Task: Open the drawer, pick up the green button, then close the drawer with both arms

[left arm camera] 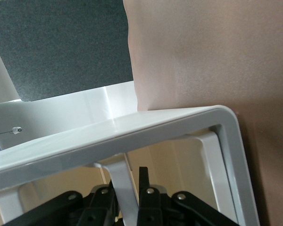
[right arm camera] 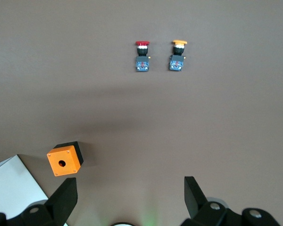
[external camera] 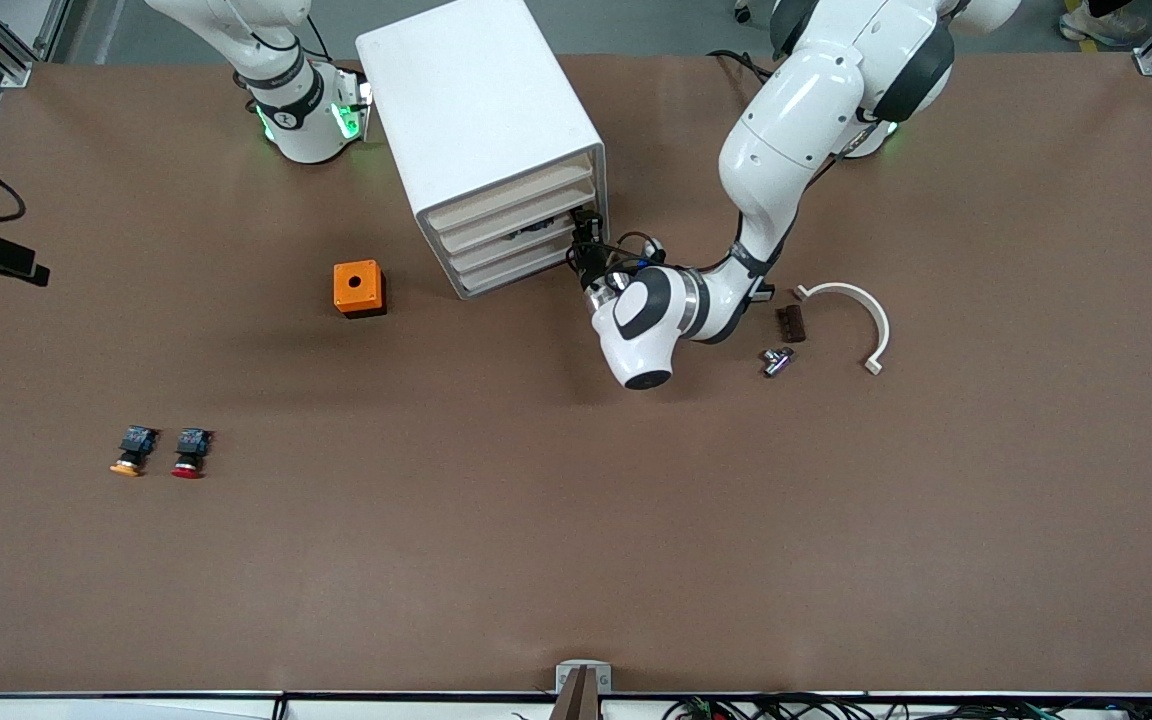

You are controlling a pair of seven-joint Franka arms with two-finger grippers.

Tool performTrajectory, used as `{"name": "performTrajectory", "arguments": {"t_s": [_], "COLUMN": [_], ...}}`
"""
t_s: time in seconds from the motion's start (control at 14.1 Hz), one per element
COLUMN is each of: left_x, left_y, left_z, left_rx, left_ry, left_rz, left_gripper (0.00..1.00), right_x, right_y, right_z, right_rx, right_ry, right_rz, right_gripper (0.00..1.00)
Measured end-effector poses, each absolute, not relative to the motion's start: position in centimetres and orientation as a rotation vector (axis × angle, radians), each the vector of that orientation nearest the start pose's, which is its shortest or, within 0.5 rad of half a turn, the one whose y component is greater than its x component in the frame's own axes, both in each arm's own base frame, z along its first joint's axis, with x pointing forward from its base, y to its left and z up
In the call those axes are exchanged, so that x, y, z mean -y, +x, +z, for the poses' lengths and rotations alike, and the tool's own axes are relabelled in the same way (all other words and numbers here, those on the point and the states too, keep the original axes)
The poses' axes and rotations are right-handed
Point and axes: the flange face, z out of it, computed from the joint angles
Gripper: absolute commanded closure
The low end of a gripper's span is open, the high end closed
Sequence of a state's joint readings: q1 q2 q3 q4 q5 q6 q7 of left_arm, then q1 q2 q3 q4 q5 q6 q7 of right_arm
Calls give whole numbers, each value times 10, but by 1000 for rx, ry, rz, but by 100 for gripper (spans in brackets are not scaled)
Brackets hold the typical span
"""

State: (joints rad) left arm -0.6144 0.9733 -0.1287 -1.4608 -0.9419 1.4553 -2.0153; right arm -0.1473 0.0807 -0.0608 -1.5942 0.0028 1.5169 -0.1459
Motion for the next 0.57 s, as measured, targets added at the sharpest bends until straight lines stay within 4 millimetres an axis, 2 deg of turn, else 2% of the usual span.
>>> {"name": "performTrajectory", "arguments": {"t_s": [0.28, 0.57], "left_x": [470, 449], "left_y": [419, 450], "left_z": [117, 122], "left_rx": [1570, 1632], "left_ry": [-1333, -1313], "left_rz": [1462, 1502], "left_gripper": [82, 82], "right_x": [142, 161], "right_y": [574, 581], "right_z": [527, 516], "right_rx": [-156, -197], "right_ry": [-3094, -3093], "right_rz": [302, 296], "right_gripper": [0, 0]}}
